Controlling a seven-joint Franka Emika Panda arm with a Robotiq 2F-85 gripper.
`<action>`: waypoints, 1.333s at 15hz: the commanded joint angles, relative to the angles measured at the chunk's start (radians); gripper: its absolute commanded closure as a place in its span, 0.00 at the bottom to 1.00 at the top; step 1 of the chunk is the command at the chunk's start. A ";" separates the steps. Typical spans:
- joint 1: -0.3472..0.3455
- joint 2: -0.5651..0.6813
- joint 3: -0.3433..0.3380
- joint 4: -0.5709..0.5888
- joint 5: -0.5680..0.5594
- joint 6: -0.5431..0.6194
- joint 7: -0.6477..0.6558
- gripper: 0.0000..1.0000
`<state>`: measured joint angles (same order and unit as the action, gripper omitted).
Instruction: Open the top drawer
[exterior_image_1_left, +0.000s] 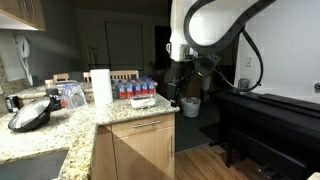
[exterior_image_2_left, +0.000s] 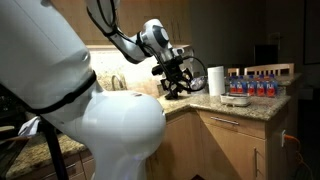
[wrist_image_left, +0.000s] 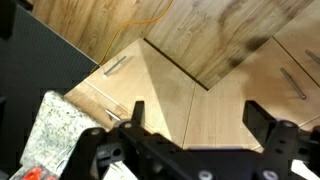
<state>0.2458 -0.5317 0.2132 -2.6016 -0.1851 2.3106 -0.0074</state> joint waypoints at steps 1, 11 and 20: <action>-0.014 0.018 0.028 0.017 -0.024 0.074 0.017 0.00; -0.052 0.379 -0.014 0.032 -0.051 0.440 -0.056 0.00; -0.142 0.611 -0.042 0.138 -0.591 0.595 0.041 0.00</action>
<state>0.1143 0.0064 0.1834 -2.5024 -0.6742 2.8624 0.0307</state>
